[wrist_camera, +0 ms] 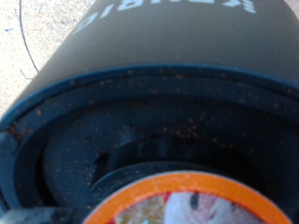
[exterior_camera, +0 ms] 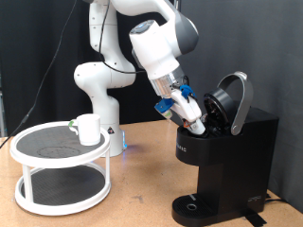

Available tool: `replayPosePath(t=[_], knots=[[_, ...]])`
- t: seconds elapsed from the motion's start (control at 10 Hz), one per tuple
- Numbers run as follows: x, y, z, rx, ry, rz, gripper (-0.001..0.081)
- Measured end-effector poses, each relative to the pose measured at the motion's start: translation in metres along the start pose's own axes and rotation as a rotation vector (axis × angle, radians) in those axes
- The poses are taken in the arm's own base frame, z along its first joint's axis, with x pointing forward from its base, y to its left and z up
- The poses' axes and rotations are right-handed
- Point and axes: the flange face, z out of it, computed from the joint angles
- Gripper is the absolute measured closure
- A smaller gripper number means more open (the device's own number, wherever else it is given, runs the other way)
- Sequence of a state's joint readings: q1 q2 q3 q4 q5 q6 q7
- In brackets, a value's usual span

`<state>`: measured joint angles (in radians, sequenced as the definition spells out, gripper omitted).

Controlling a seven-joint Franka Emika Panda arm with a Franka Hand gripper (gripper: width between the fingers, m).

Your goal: Make a cup of coffee with the keurig machine

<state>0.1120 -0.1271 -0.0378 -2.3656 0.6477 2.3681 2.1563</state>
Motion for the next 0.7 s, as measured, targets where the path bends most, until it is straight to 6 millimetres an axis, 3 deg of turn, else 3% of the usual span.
replayPosePath(t=[0.1, 0.2, 0.3, 0.4, 0.5, 0.6, 0.7], knots=[[-0.0002, 0.0002, 0.0005, -0.001, 0.001, 0.004, 0.0407], [0.0006, -0.0003, 0.0024, -0.004, 0.005, 0.006, 0.0329], [0.0012, -0.001, 0.0044, -0.007, 0.007, 0.011, 0.0329], [0.0016, -0.0017, 0.0063, -0.011, 0.007, 0.016, 0.0154], [0.0015, -0.002, 0.007, -0.016, 0.0, 0.021, 0.0154], [0.0001, -0.002, 0.0058, -0.025, -0.017, 0.02, 0.0088], [-0.0022, -0.0018, 0.0026, -0.044, -0.045, 0.012, 0.0075]])
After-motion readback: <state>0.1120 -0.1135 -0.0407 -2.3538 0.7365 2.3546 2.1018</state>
